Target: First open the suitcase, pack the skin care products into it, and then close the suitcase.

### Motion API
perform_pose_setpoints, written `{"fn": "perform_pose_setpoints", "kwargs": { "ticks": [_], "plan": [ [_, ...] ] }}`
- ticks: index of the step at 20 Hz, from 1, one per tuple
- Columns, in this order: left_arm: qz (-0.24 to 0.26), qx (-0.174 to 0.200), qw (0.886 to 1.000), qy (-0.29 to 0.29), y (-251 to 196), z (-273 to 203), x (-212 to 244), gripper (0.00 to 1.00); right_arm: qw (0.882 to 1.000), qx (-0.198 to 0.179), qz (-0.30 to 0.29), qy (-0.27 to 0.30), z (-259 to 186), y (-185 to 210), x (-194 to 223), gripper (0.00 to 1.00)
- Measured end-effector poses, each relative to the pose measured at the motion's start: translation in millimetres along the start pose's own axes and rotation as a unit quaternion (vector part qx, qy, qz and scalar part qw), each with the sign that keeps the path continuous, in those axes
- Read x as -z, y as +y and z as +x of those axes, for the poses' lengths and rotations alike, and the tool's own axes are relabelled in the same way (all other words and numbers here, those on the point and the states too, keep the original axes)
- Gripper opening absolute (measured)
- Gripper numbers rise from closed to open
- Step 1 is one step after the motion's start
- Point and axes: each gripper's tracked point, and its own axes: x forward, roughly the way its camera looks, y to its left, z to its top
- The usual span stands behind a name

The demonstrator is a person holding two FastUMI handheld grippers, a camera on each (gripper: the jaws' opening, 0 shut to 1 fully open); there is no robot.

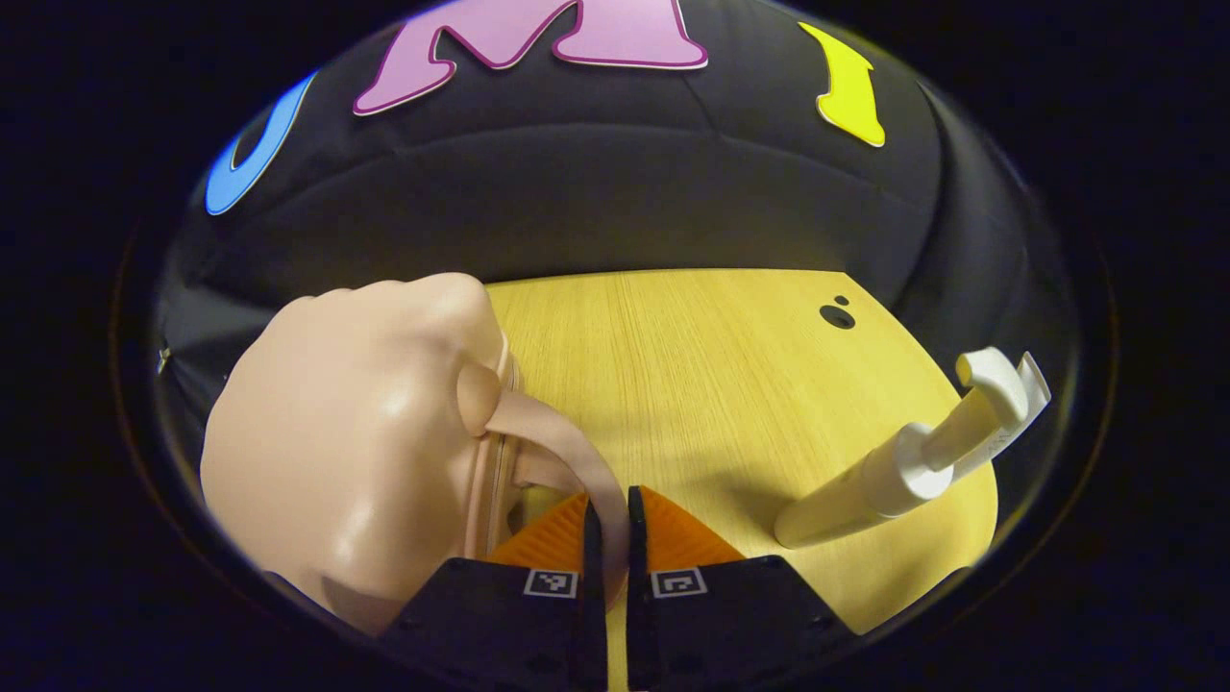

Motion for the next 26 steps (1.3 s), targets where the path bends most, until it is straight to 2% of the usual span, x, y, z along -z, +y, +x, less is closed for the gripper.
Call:
{"fn": "perform_pose_setpoints", "kwargs": {
  "ticks": [6, 10, 13, 14, 17, 21, 22, 24, 26],
  "plan": [
    [-0.065, 0.045, 0.997, -0.018, 27.0, -82.0, -67.6, 0.1, 0.999, -0.032, -0.003, -0.009, 4.0, 39.7, -17.4, 0.96],
    [-0.102, 0.054, 0.992, -0.051, 93.1, -143.5, -122.8, 0.1, 0.999, -0.046, 0.003, -0.005, 3.5, 65.4, -21.8, 0.97],
    [-0.131, 0.085, 0.987, -0.046, 149.9, -179.0, -135.7, 0.1, 0.999, -0.046, -0.001, -0.006, 5.1, 79.3, -23.9, 0.97],
    [-0.126, 0.084, 0.987, -0.054, 174.1, -185.6, -137.9, 0.1, 0.999, -0.043, 0.001, -0.001, 5.5, 81.5, -22.5, 0.96],
    [-0.07, 0.018, 0.995, -0.075, 257.4, -199.3, -143.3, 0.1, 0.999, -0.033, 0.021, 0.011, 6.8, 87.0, -20.6, 0.97],
    [-0.065, -0.042, 0.994, -0.08, 362.2, -191.5, -136.4, 0.1, 0.999, -0.021, 0.011, 0.027, 5.4, 96.8, -13.3, 0.97],
    [-0.063, -0.05, 0.993, -0.08, 387.1, -183.6, -130.5, 0.08, 0.999, -0.016, 0.012, 0.034, 4.2, 99.3, -10.4, 0.96],
    [-0.066, -0.083, 0.991, -0.086, 446.6, -162.4, -116.6, 0.1, 0.999, -0.006, 0.024, 0.043, 2.5, 102.9, -5.8, 0.96],
    [-0.077, -0.116, 0.988, -0.067, 507.0, -133.9, -88.7, 0.1, 0.998, -0.001, 0.024, 0.054, 1.1, 110.2, 2.8, 0.96]
  ]
}}
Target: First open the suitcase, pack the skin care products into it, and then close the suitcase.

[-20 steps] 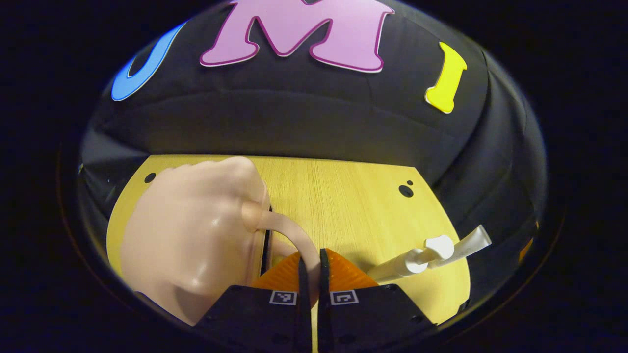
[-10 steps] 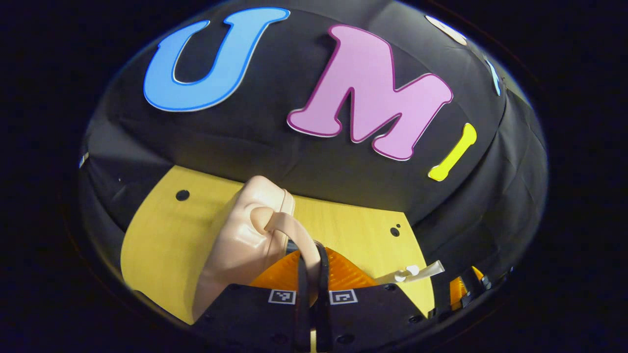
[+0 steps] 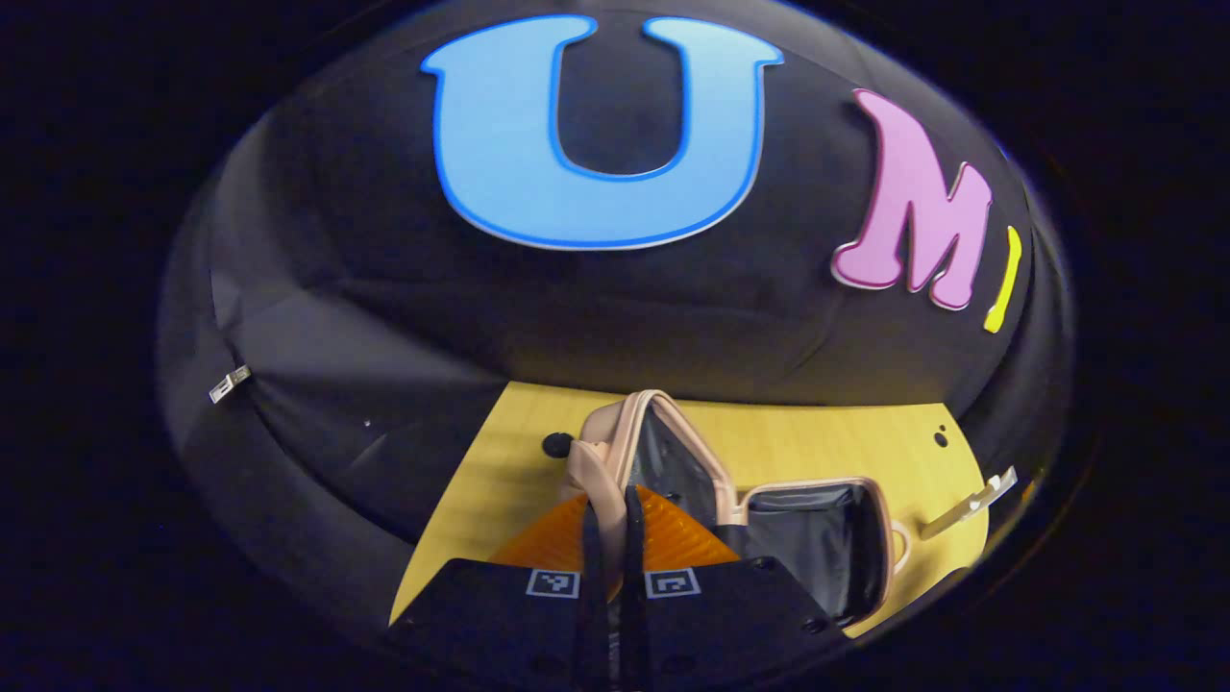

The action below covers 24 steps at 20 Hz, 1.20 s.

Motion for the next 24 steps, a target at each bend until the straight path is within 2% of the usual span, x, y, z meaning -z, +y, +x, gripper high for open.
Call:
{"fn": "perform_pose_setpoints", "kwargs": {
  "ticks": [2, 3, 7, 10, 12, 14, 15, 17, 19, 21, 23, 24],
  "plan": [
    [-0.023, -0.039, 0.999, 0.015, 39.9, 29.3, 23.5, 0.1, 1.0, 0.004, -0.014, 0.017, 1.9, 5.3, 12.0, 0.96],
    [-0.035, -0.048, 0.998, 0.018, 45.9, 47.2, 35.7, 0.1, 0.999, 0.008, -0.024, 0.022, 3.0, 6.6, 16.0, 0.97],
    [-0.055, -0.054, 0.996, 0.044, 70.1, 86.9, 86.3, 0.1, 0.999, 0.028, -0.03, 0.016, 6.6, 8.5, 18.1, 0.97],
    [-0.059, -0.075, 0.994, 0.06, 79.2, 97.0, 99.4, 0.13, 0.999, 0.041, -0.03, 0.014, 5.9, 7.3, 21.9, 0.97],
    [-0.045, -0.094, 0.994, 0.039, 88.5, 89.6, 89.6, 0.33, 0.999, 0.042, -0.023, 0.015, 4.0, 7.3, 26.4, 0.96],
    [-0.016, -0.11, 0.994, -0.011, 94.6, 67.5, 64.3, 0.53, 0.999, 0.042, -0.022, 0.017, 1.4, 5.9, 30.3, 0.96],
    [-0.003, -0.113, 0.993, -0.042, 90.6, 31.6, 43.4, 1.0, 0.999, 0.042, -0.022, 0.015, -0.2, 3.9, 29.2, 0.97],
    [0.006, -0.1, 0.99, -0.096, 58.4, 1.3, 21.7, 0.96, 0.999, 0.045, -0.019, 0.013, -0.1, -3.4, 29.2, 0.96],
    [-0.001, -0.074, 0.985, -0.154, 8.1, -47.5, -0.8, 0.97, 0.999, 0.047, -0.01, 0.015, 0.5, -11.3, 30.2, 0.97],
    [-0.013, -0.046, 0.978, -0.204, -50.2, -85.9, -3.0, 0.96, 0.999, 0.047, -0.005, 0.009, 0.3, -21.1, 28.6, 0.96],
    [-0.01, -0.005, 0.976, -0.216, -125.3, -106.7, 6.5, 0.96, 0.999, 0.046, -0.01, 0.011, 1.6, -33.0, 33.5, 0.94],
    [0.003, 0.015, 0.977, -0.212, -165.1, -114.4, 18.4, 0.96, 0.999, 0.043, -0.007, 0.011, 1.8, -37.2, 36.4, 0.97]
  ]
}}
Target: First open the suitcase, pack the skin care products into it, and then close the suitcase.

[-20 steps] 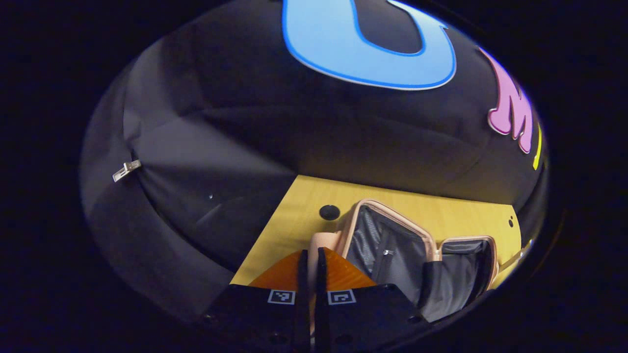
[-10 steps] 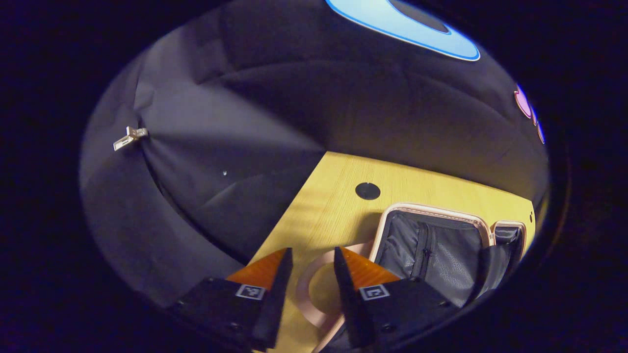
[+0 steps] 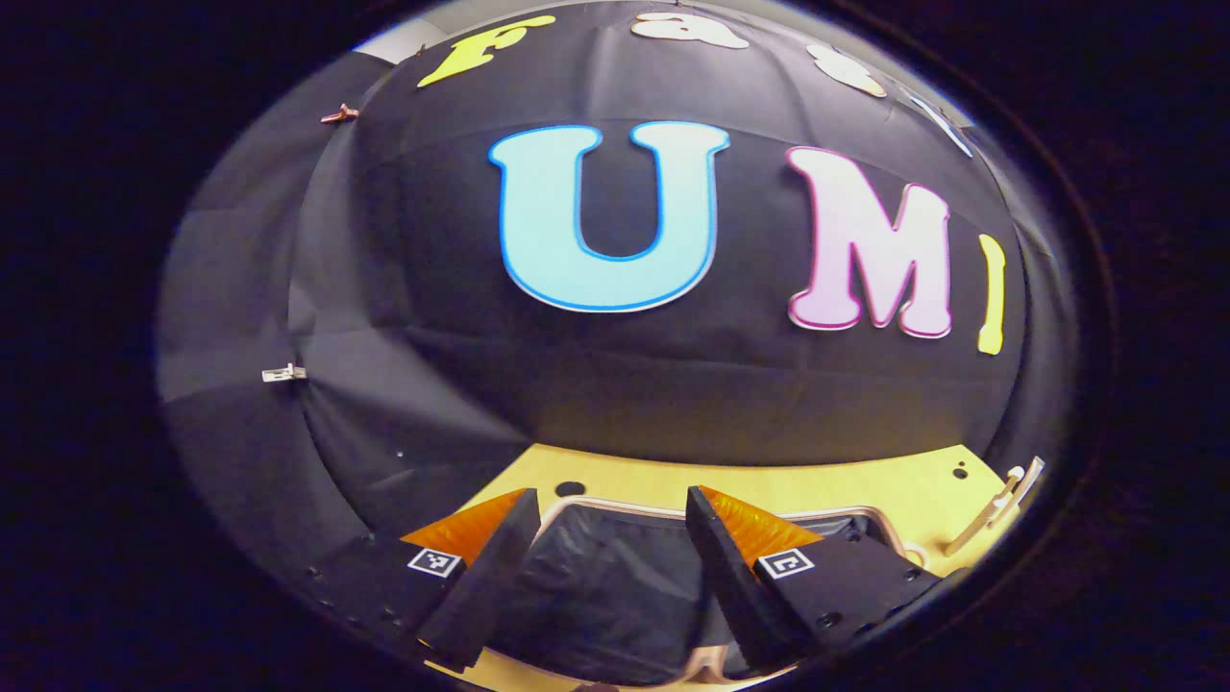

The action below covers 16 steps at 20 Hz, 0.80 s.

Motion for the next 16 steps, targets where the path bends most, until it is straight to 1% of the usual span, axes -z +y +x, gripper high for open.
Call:
{"fn": "perform_pose_setpoints", "kwargs": {
  "ticks": [2, 4, 6, 8, 10, 12, 14, 16],
  "plan": [
    [0.009, 0.045, 0.999, 0.018, -78.6, -19.3, 29.4, 0.96, 1.0, -0.007, 0.011, 0.007, 1.9, -7.0, 10.6, 0.97],
    [0.002, 0.104, 0.994, 0.038, -155.3, -35.2, 64.1, 0.96, 0.999, -0.008, 0.022, 0.022, 5.0, -17.0, 21.5, 0.97],
    [0.011, 0.162, 0.985, 0.056, -224.5, -46.6, 88.2, 0.96, 0.999, -0.011, 0.027, 0.024, 6.3, -24.4, 25.5, 0.97],
    [0.034, 0.203, 0.976, 0.073, -279.8, -61.5, 108.1, 0.96, 0.999, -0.013, 0.018, 0.028, 7.8, -34.6, 31.1, 0.97],
    [0.05, 0.239, 0.966, 0.082, -333.2, -61.6, 134.0, 0.96, 0.999, -0.013, 0.016, 0.026, 8.0, -46.8, 32.8, 0.97],
    [0.065, 0.274, 0.956, 0.085, -383.8, -57.8, 152.0, 0.96, 0.999, -0.019, 0.026, 0.028, 8.5, -54.7, 38.4, 0.97],
    [0.076, 0.292, 0.949, 0.089, -421.5, -48.7, 166.4, 0.96, 0.999, -0.019, 0.032, 0.03, 10.5, -61.9, 43.3, 0.97],
    [0.076, 0.295, 0.948, 0.093, -449.1, -28.0, 181.8, 0.96, 0.999, -0.019, 0.03, 0.033, 14.7, -66.3, 49.7, 0.97]
  ]
}}
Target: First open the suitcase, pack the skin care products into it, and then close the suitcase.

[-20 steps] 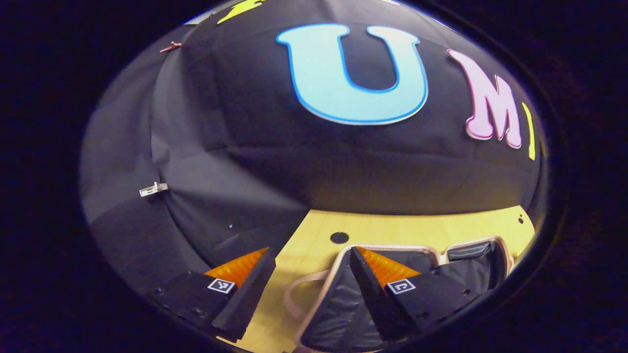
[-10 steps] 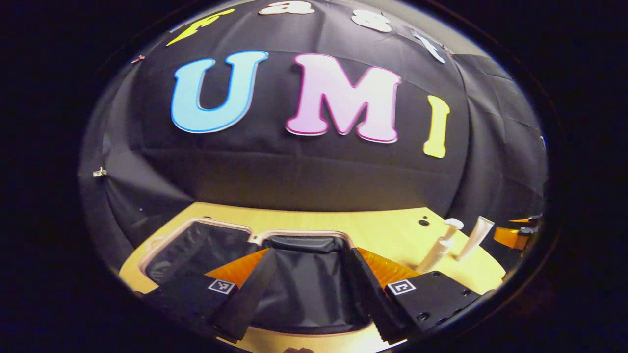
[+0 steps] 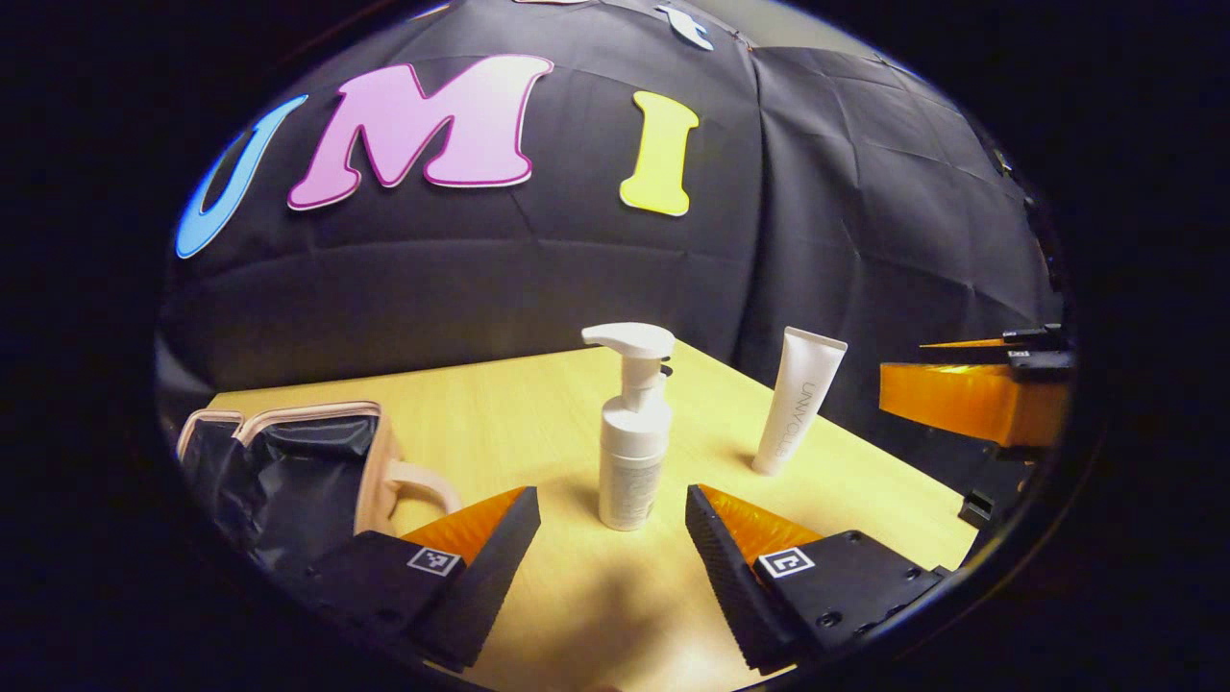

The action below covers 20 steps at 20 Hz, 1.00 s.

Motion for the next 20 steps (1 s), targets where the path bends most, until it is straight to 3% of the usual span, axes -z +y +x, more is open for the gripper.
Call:
{"fn": "perform_pose_setpoints", "kwargs": {
  "ticks": [4, 8, 10, 11, 15, 20],
  "plan": [
    [0.0, -0.044, 0.999, 0.017, 6.8, 64.6, 16.6, 0.97, 1.0, 0.02, 0.006, 0.016, 16.4, -16.0, 15.7, 0.97],
    [-0.012, -0.041, 0.999, -0.01, 4.8, 104.3, 1.6, 0.95, 0.998, 0.026, 0.044, 0.031, 43.7, -17.6, 30.1, 0.97],
    [-0.001, -0.042, 0.999, -0.007, 5.1, 112.5, 1.1, 0.81, 0.998, 0.025, 0.044, 0.04, 60.5, -16.2, 39.5, 0.97],
    [0.001, -0.035, 0.999, -0.007, 3.4, 108.8, -2.7, 0.66, 0.998, 0.025, 0.041, 0.039, 67.3, -15.9, 41.6, 0.97],
    [-0.002, -0.041, 0.999, -0.006, 14.2, 104.6, 2.1, 0.65, 0.998, 0.035, 0.033, 0.051, 104.9, -15.4, 58.0, 0.95],
    [-0.011, -0.054, 0.998, -0.004, 39.1, 68.8, 16.5, 0.64, 0.994, 0.05, 0.071, 0.06, 155.6, -22.5, 75.6, 0.95]
  ]
}}
